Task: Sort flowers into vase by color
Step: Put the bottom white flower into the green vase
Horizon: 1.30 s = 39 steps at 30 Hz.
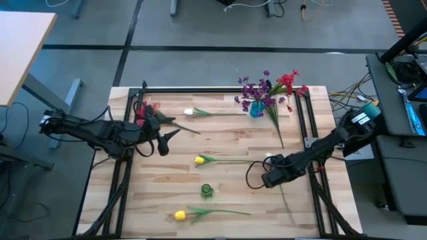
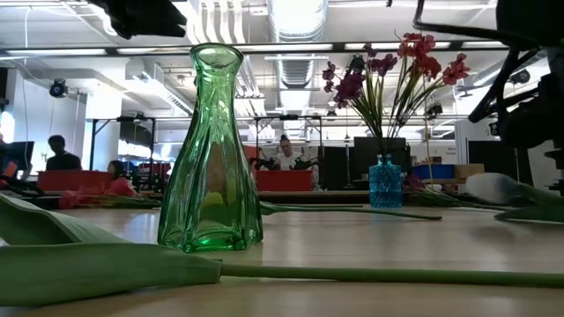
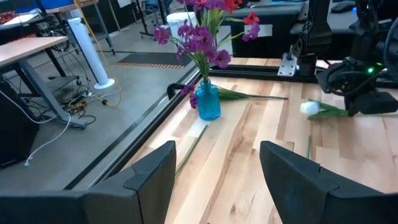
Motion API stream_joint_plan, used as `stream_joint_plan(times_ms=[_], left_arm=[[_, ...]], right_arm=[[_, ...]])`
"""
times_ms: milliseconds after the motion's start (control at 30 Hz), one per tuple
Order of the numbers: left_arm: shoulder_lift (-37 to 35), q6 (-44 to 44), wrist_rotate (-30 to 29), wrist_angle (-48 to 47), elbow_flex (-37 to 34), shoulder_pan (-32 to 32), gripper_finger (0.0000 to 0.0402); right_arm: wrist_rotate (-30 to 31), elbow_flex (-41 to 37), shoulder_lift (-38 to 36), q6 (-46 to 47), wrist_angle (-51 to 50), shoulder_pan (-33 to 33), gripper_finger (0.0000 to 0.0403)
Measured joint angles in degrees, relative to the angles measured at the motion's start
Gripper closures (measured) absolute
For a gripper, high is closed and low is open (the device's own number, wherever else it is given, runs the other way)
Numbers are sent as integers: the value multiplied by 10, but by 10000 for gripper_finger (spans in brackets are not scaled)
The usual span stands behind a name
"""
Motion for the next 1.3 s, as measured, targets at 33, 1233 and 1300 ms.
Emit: stream_joint_plan(times_ms=[33,1233,1300], left_arm=[[2,0,0,0,0,0,185],[33,-54,0,0,0,0,185],[34,-58,0,0,2,0,185]], right_arm=[[0,0,0,0,0,0,344],[372,23,-115,-785,662,-25,390],[328,21,-99,-854,736,-31,390]])
